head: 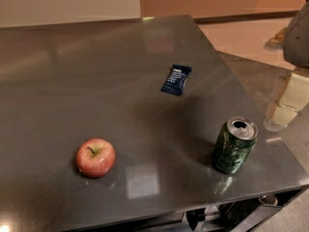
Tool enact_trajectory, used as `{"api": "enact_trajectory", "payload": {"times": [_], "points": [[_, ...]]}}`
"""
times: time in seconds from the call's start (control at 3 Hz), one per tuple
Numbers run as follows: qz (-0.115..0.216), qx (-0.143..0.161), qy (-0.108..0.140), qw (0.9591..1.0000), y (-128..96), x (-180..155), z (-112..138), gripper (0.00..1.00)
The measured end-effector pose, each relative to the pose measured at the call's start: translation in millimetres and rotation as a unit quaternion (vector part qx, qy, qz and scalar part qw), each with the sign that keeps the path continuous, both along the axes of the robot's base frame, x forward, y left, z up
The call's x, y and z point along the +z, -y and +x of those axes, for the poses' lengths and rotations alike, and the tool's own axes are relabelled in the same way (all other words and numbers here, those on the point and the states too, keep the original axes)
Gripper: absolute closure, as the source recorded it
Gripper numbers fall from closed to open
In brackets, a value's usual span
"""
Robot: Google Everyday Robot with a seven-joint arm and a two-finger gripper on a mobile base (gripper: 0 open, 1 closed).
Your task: Pick green can
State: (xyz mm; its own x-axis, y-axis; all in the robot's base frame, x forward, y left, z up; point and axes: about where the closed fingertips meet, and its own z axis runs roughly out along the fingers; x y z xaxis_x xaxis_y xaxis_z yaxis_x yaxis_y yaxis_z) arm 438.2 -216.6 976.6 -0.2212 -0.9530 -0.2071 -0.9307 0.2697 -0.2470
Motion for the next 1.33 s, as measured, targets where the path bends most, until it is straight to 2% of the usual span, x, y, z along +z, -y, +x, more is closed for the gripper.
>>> {"api": "enact_trajectory", "payload": {"times": [0.67,1.0,1.33], "points": [[0.007,0.007,-0.001,0.9999,-2,0,-2,0.00],[0.027,0.032,-0.013,0.9990,-12,-9,-14,0.00],[0.048,0.067,-0.031,0.9961,-27,-22,-32,0.00]]}}
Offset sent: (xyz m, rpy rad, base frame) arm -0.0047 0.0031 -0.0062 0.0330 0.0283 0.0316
